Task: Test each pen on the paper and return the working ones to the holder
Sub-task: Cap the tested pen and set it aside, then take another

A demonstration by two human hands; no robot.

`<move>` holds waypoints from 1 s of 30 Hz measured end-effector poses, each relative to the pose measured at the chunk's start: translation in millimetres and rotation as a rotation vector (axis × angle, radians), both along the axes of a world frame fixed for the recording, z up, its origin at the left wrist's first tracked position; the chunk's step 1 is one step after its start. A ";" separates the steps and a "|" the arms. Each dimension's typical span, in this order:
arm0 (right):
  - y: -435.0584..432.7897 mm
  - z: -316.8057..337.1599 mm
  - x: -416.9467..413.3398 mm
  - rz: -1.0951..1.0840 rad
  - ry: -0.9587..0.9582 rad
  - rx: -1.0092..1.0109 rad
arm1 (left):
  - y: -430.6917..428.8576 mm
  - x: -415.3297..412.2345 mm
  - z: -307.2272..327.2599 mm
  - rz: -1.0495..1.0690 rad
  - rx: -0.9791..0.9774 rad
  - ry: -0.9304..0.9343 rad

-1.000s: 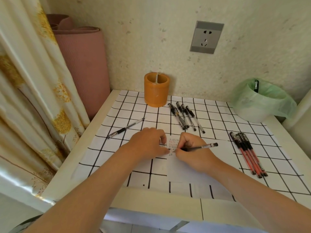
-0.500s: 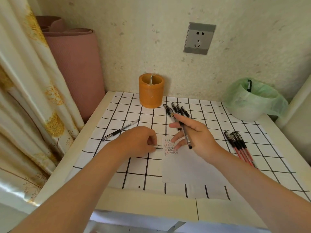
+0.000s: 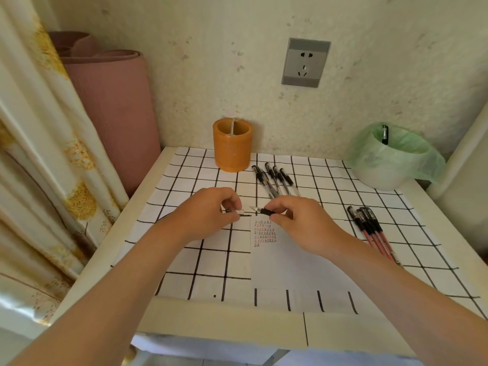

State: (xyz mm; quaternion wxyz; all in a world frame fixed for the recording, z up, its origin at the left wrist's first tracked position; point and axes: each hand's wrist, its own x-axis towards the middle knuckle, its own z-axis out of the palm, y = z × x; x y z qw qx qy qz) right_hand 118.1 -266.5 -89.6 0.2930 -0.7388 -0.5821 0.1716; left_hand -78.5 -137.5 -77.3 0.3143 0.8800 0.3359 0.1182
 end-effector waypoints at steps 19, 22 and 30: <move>0.2 0.6 -11.4 0.159 -0.329 0.046 | -19.0 12.8 4.1 -0.017 -0.193 -0.107; -0.2 3.7 -13.9 0.113 -0.506 0.005 | -25.9 16.9 5.5 -0.001 -0.301 -0.131; 1.2 8.3 -23.4 -0.070 -0.592 -0.033 | -30.8 17.0 17.3 0.023 -0.540 -0.141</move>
